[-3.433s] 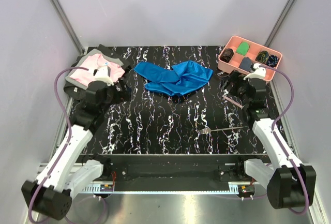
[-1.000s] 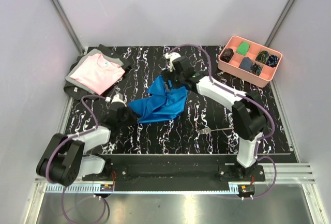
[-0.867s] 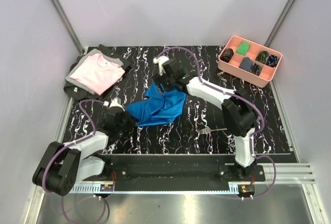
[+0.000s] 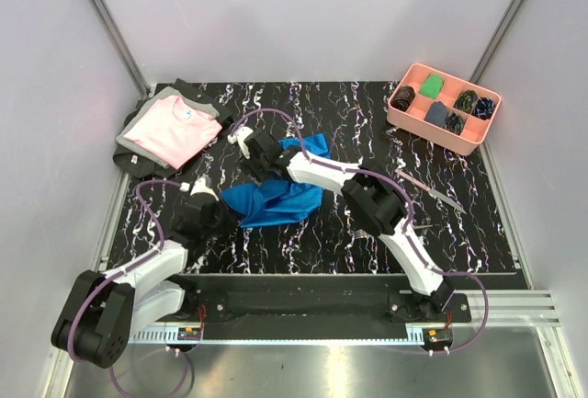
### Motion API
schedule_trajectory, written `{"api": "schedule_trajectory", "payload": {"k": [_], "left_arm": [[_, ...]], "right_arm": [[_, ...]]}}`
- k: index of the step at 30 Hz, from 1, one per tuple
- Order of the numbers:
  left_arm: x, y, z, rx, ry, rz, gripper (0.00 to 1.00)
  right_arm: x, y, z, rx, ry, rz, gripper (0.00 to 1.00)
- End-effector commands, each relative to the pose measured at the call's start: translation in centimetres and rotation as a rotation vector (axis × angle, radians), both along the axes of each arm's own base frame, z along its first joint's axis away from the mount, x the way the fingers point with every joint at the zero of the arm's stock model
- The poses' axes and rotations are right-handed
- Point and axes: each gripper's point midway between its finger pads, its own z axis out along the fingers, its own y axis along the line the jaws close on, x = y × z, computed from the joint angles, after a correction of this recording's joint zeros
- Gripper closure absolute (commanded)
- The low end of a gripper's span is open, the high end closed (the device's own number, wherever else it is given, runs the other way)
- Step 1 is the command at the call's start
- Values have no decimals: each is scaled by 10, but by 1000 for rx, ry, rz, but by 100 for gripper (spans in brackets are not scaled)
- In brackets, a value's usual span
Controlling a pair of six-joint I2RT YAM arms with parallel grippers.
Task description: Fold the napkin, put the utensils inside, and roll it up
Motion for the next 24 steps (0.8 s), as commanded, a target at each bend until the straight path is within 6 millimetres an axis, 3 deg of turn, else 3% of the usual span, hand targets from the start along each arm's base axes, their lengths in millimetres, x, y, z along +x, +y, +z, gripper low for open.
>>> {"api": "schedule_trajectory", "payload": {"k": [1,4,8,13,14,17,18,19,20,21,22,24], "left_arm": [[3,0,1,20,-14,-9,100],[3,0,3,22,-18,-15,100],[4,-1,4,31,-15,-25,100],[7,-1,6,44,-15,-31,100],[7,-1,5,51,-11,-35,100],[13,1,8,74,-19,-35,100],[17,-1,13,74,-29,-35,100],[19,-1,12,79,-23,-39,100],[22,-2,15,84,-31,-45,100],[28,-4,21,83,-46,-47,100],[30,-5,21,88,-41,-51,98],[39,-11,31,93,-69,-81,75]], "right_arm": [[11,9,3,10,-35,15,35],[12,10,-4,4,-31,14,39],[15,9,-11,-6,-30,4,59],[19,3,-17,0,-12,-36,94],[21,0,-12,6,-14,-51,99],[29,-14,11,43,-23,-111,100],[29,-22,13,48,-14,-147,100],[38,-35,37,80,-34,-188,100],[40,-43,46,95,-36,-214,100],[40,-60,44,90,-25,-260,100],[48,-78,69,133,-41,-315,100],[50,-112,67,115,-34,-399,100]]}}
